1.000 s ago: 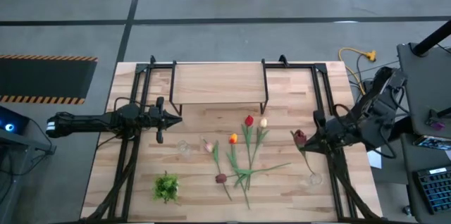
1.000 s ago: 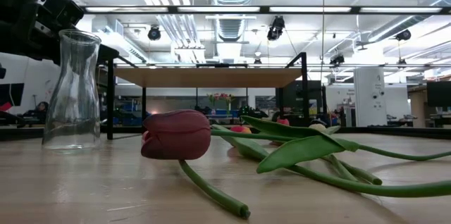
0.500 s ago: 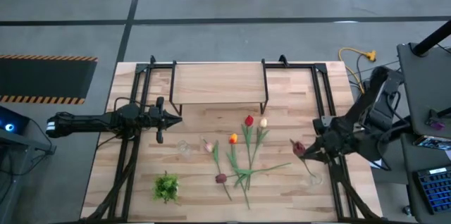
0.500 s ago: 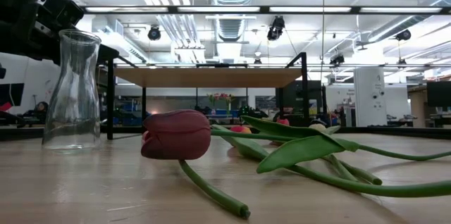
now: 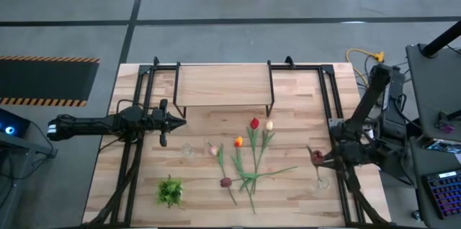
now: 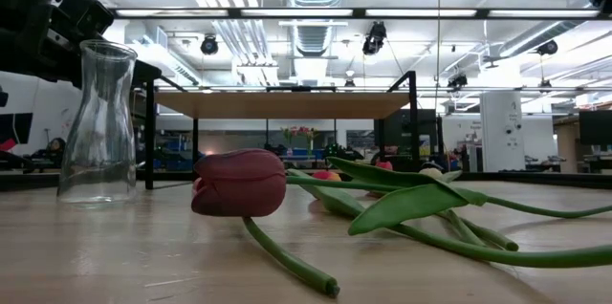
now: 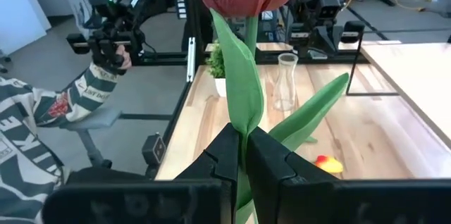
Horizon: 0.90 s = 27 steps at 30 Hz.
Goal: Pick and place flowers into a vace then onto a shelf
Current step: Put the top dark red flower into the right transparent flower vase
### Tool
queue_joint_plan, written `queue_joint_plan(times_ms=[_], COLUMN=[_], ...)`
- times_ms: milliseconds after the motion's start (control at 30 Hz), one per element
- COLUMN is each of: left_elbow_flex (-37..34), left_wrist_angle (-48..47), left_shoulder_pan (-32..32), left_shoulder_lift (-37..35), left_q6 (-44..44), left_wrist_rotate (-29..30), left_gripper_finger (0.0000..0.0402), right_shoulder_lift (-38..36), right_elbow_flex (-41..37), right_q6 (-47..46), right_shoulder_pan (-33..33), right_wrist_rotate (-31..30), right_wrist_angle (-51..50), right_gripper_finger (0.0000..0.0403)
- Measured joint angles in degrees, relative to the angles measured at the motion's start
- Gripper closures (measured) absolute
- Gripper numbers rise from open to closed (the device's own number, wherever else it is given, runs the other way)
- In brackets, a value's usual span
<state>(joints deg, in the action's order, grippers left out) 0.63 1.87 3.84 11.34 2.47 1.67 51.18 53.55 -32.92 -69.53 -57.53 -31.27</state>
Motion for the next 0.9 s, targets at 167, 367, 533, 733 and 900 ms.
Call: queue_joint_plan(times_ms=[167, 367, 533, 733, 900], left_elbow_flex=[0.02, 0.02, 0.0, -0.01, 0.0], left_wrist_angle=[0.0, 0.0, 0.0, 0.0, 0.0], left_shoulder_pan=[0.0, 0.0, -0.01, 0.0, -0.02], left_shoulder_lift=[-0.01, -0.01, 0.0, -0.01, -0.01], left_q6=[0.01, 0.01, -0.01, 0.01, -0.01], left_wrist_rotate=[-0.02, 0.0, -0.01, 0.0, 0.0], left_gripper_finger=[0.0396, 0.0396, 0.0396, 0.0396, 0.0396], right_shoulder_lift=[0.0, 0.0, 0.02, 0.02, 0.02], right_elbow_flex=[-1.93, -5.56, -8.66, -10.5, -10.72], right_q6=[-2.76, -6.48, -11.39, -14.71, -14.95], right_shoulder_pan=[-4.37, -7.73, -8.27, -8.25, -8.25], right_wrist_rotate=[-4.92, -10.78, -11.64, -11.64, -11.58], right_wrist_angle=[0.04, 0.17, 0.2, 0.26, 0.24], right_gripper_finger=[0.039, 0.039, 0.039, 0.039, 0.039])
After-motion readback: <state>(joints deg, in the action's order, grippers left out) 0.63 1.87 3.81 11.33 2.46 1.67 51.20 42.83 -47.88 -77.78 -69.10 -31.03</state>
